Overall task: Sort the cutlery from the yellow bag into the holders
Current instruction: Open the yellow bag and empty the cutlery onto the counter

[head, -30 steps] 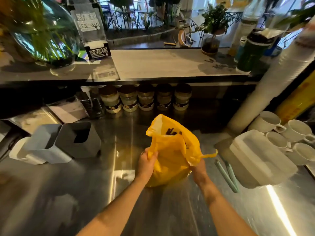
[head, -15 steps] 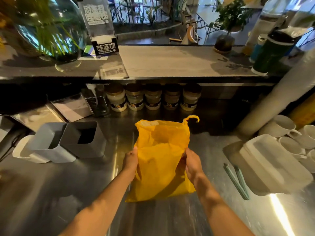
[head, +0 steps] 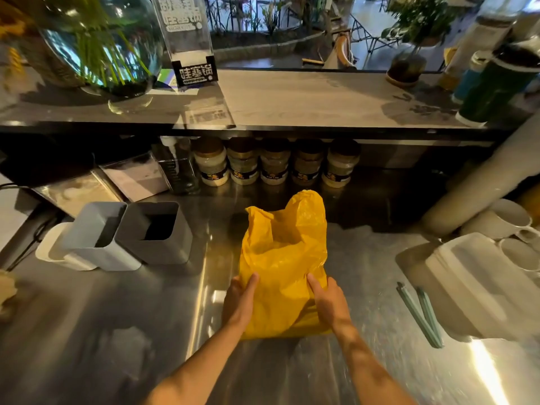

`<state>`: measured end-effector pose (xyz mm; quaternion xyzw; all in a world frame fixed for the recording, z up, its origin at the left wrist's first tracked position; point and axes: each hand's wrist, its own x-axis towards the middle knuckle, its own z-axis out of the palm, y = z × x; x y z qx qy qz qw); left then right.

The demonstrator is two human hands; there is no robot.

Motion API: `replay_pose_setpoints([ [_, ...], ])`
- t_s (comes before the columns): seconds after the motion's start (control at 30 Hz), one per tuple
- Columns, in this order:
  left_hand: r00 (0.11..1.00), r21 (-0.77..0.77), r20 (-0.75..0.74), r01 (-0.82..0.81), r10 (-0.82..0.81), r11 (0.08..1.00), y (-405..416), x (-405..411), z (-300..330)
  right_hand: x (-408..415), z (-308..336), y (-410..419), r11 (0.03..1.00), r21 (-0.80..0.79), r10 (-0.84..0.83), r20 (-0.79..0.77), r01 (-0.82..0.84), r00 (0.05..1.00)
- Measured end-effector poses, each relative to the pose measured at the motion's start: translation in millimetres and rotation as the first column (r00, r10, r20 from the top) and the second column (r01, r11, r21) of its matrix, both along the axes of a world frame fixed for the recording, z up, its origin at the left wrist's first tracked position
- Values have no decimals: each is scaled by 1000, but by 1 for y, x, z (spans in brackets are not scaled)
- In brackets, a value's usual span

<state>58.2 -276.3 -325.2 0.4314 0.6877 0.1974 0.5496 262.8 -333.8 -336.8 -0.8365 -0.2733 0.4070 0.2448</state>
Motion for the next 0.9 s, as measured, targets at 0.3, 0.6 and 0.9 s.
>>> replay_pose_setpoints([
  [0.3, 984, -51, -136, 113, -119, 992, 1, 2, 5, 7, 16, -1, 999, -39, 15, -214, -24, 977],
  [0.6, 967, -166, 188, -139, 170, 976, 39, -2, 39, 29, 81, 14, 979, 57, -152, -423, 193, 893],
  [0.9, 952, -92, 281, -102, 124, 991, 31, 0, 54, 15, 77, 10, 982, 185, 52, -370, 19, 928],
])
